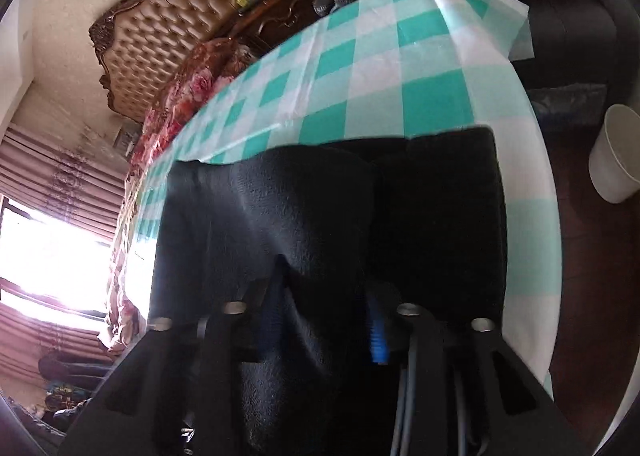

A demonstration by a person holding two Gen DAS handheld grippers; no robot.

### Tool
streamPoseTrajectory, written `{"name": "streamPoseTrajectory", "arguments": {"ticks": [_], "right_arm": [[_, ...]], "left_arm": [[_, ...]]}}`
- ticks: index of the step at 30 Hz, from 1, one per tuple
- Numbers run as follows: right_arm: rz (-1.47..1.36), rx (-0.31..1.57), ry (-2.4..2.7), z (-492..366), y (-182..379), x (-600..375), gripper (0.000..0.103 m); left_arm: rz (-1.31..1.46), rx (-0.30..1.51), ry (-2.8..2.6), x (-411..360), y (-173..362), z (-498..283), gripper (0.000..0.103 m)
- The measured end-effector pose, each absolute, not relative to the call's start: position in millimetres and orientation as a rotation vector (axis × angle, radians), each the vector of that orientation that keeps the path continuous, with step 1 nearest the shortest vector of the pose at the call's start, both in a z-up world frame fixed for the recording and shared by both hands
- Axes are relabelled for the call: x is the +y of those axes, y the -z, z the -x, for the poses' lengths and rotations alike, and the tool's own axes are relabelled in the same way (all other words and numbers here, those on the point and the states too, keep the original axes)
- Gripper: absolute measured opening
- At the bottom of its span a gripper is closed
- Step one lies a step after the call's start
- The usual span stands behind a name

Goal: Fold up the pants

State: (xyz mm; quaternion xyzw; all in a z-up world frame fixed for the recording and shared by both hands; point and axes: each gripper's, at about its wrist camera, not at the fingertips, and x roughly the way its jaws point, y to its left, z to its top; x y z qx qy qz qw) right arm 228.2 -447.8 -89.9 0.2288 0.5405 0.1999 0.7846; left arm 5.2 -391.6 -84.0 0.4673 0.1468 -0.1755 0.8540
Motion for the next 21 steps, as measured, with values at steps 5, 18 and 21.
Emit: {"name": "streamPoseTrajectory", "arguments": {"ticks": [5, 18, 21], "right_arm": [[-0.412, 1.137, -0.403, -238, 76, -436, 0.032], [-0.311, 1.053, -0.382, -243, 46, -483, 0.025], [-0.308, 1.046, -0.345, -245, 70, -492, 0.027]], "left_arm": [[-1.014, 0.288, 0.351, -396, 78, -11, 0.035], [-1.003, 0.253, 0.373, -444, 60, -35, 0.034], [-1.042, 0.271, 0.387, -458, 84, -37, 0.037]]}}
